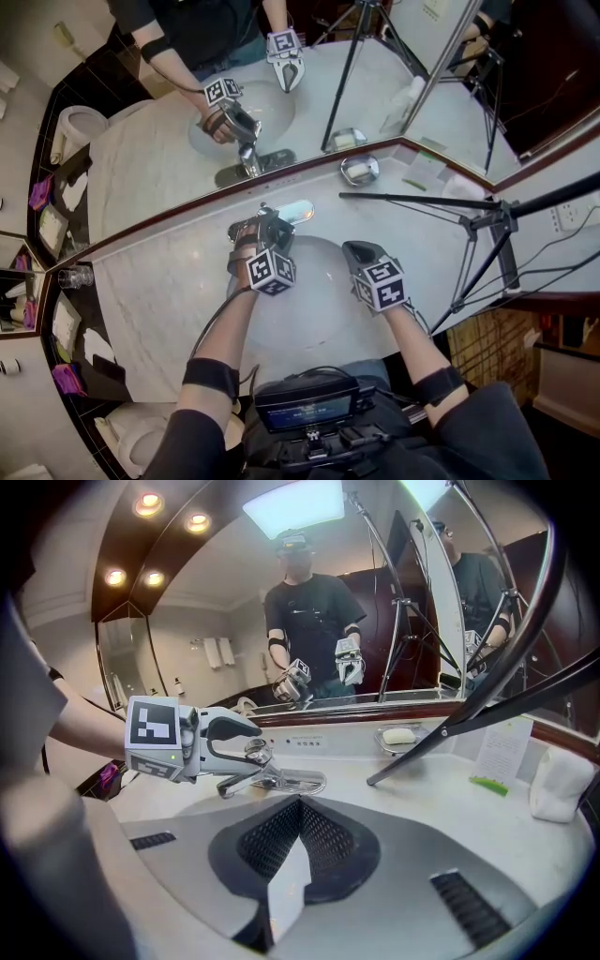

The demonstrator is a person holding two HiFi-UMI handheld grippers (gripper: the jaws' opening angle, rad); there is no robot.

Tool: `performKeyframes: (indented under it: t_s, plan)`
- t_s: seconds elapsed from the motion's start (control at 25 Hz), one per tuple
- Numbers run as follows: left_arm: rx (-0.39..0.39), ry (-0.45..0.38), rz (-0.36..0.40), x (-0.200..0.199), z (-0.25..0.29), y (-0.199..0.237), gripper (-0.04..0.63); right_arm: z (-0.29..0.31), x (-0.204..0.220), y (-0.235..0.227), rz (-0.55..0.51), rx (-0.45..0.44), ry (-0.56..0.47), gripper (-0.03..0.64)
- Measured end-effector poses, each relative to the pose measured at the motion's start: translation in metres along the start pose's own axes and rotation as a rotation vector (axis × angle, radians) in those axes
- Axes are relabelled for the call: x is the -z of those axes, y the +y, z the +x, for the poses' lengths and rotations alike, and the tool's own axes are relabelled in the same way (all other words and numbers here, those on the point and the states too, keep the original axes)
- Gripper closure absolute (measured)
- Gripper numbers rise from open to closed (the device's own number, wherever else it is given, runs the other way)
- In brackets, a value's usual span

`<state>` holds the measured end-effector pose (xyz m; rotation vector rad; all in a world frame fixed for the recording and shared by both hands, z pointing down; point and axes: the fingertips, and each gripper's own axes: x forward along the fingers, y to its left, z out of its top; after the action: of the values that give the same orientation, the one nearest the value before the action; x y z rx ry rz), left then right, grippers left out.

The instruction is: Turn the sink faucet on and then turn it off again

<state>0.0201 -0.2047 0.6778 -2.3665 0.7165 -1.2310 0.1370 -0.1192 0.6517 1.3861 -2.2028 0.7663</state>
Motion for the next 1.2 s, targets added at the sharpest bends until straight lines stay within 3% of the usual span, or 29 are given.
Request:
performKeyframes:
  t_s: [0.28,0.48,1.2]
  plan:
    - [-0.016,-0.013,-0.101,-0.004,-0.007,0.009,0.353,0.005,-0.001,0.006,-0.006,-0.013,0.005,0.6]
    - [-0.004,-0.02,-0.127,0.001,-0.004,0.009,0.382,0.007,-0.001,0.004,-0.002,-0.016,0.008,0.598]
    - [-0.038,-0.035,-0.339,0.012,-0.016,0.045,0.382,0.012,-0.001,0.014,-0.011,-0.038,0.013,0.598]
